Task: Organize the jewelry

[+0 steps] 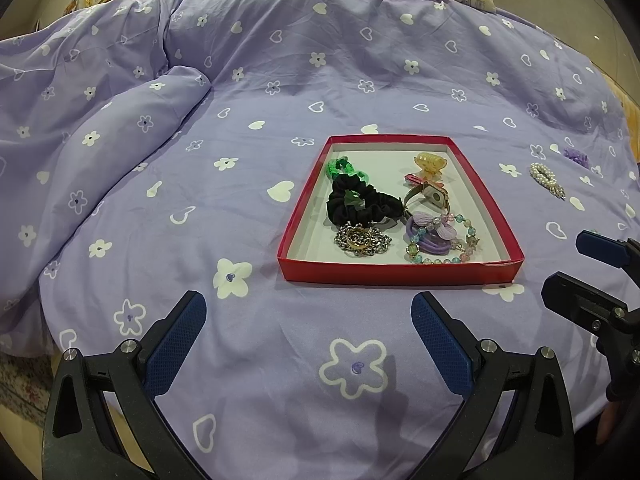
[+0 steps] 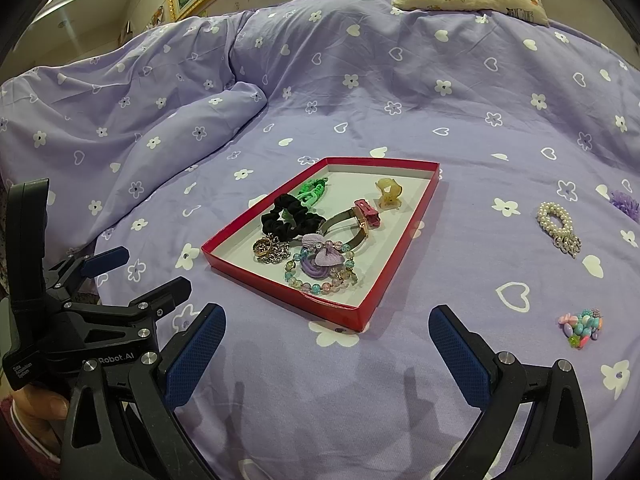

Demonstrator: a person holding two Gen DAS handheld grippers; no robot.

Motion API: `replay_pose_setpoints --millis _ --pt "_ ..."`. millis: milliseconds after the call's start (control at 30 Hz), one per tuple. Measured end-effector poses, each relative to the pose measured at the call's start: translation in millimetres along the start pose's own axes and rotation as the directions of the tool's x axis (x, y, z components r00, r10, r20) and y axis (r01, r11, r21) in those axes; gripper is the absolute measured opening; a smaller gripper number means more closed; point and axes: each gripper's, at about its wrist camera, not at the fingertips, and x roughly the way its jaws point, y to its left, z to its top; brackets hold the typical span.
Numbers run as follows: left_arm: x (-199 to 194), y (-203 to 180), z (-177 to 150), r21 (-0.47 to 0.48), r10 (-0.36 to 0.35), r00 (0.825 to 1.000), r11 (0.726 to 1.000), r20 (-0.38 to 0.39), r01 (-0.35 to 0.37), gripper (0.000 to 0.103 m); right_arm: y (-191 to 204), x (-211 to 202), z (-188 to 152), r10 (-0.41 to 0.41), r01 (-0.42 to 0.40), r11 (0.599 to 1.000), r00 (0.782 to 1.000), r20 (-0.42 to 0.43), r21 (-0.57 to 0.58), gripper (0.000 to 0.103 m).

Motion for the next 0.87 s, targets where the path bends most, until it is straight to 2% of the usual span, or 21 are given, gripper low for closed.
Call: replay_pose_setpoints --millis 867 --pt "5.1 -5.3 3.7 0.005 -0.01 1.0 1.0 -0.005 0.01 0.103 1.0 -0.1 1.1 0.0 0.0 1.0 1.0 0.001 0.004 0.103"
